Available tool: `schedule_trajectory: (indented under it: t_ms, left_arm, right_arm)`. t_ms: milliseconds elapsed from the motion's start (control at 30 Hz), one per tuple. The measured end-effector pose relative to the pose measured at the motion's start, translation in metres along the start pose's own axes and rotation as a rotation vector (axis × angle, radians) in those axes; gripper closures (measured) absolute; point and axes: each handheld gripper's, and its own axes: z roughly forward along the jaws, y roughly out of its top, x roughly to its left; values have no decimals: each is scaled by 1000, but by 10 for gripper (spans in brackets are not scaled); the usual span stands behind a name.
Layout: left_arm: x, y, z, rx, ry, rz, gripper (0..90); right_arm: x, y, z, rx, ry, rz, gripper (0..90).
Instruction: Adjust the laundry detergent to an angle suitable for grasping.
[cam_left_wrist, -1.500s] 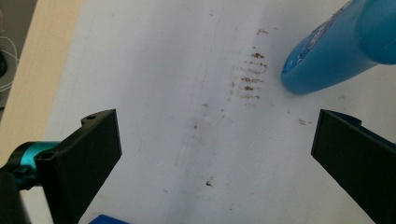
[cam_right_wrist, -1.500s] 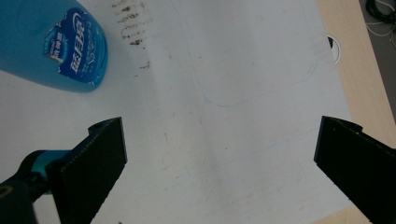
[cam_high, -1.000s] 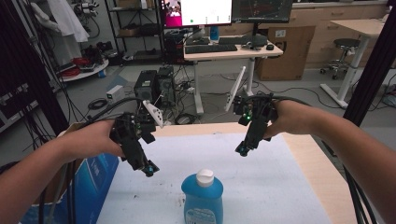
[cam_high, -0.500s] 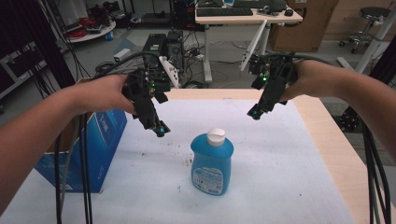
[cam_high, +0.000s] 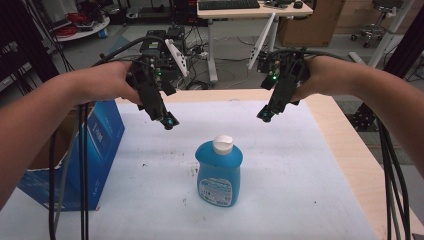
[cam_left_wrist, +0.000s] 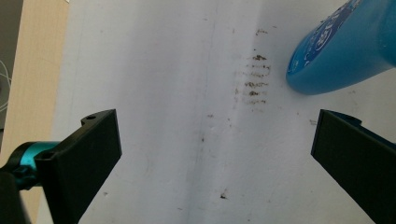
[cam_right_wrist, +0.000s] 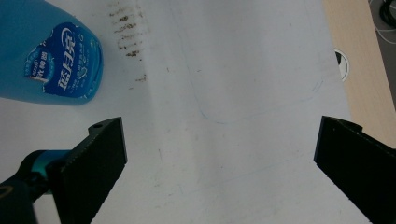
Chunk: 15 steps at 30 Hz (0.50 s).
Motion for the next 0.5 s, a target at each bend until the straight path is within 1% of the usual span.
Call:
schedule_trajectory:
  t_ms: [133, 233, 267, 300, 500]
  left_arm:
    - [0, -1, 1, 2, -3, -9, 16]
    - [0, -1, 0, 3, -5, -6, 16]
    - [0, -2, 1, 3, 4, 0, 16]
    - [0, -2, 1, 6, 3, -2, 16]
    - [-1, -1, 2, 4, -14, 1, 16]
  right_arm:
    - [-1, 0, 1, -1, 3, 0, 16]
    - [-1, 0, 1, 2, 3, -5, 16]
    - [-1, 0, 1, 2, 4, -5, 16]
    - [-1, 0, 1, 4, 4, -2, 16]
    - [0, -1, 0, 1, 4, -1, 16]
